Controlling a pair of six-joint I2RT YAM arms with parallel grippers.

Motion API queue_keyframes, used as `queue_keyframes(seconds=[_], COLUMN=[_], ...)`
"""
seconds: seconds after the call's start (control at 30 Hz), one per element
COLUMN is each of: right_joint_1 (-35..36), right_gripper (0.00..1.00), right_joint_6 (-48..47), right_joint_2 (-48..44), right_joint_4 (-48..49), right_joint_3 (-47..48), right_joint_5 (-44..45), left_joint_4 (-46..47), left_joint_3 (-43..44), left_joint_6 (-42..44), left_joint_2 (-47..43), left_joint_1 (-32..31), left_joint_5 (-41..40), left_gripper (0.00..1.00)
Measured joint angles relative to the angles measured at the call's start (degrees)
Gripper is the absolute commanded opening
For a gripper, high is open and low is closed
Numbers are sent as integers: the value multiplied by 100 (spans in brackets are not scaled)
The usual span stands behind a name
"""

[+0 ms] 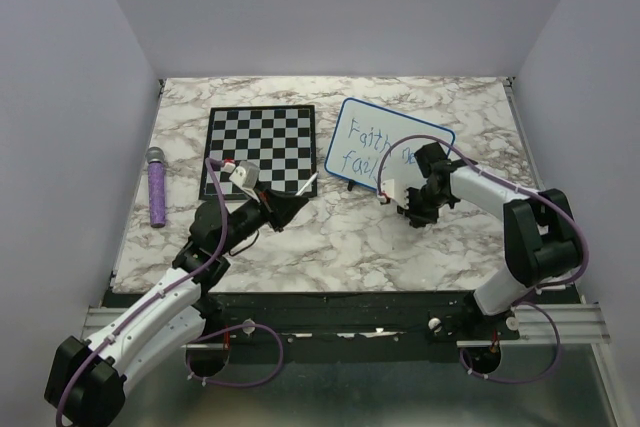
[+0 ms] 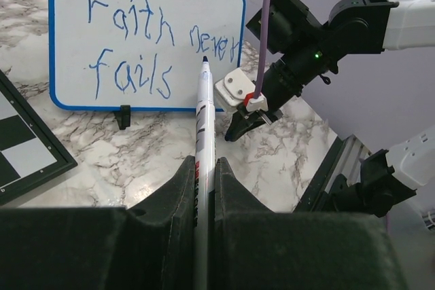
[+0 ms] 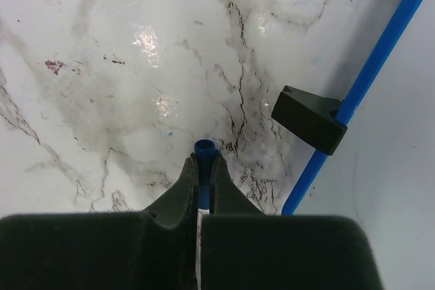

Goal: Write a sentence on the whiteboard
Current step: Close the whiteboard marker at the center of the board.

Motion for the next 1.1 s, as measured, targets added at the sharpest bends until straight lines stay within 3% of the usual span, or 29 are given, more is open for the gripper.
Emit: queue_keyframes(seconds=[0.23,0.5,0.67,0.8,0.87,1.0,1.1], right_joint_1=[-2,-61,-262,-352,-367,-367,-367], right_gripper=[1,0,1,1,1,1,1], right_joint_6=[317,1469,3668,6019,6524,4701,2918], right_joint_2=[-181,-1095,-1440,-1591,-1609,-1711,-2328], right_joint_4=[-461,-1058,39,1926,2332,1244,820], right_joint_3=[83,1759,2304,1875,1749,2076,1685], right_joint_5=[-284,-2308,-3768,-4625,-4892,-4588,-3928], left_joint_4=[721,2218,2699,2879,2752,1351,42], left_joint_3=[-157,-190,278,597,728,1349,1812], left_joint_6=[-313,-1008,-1158,-1250,-1224,-651,33], left_joint_2=[297,1241,1563,1650,1650,1432,1025], left_joint_1=[-57,-560,-837,-863,-863,-863,-863], left_joint_5=[363,748,658,474,468,586,660], left_gripper=[0,0,0,0,0,0,0])
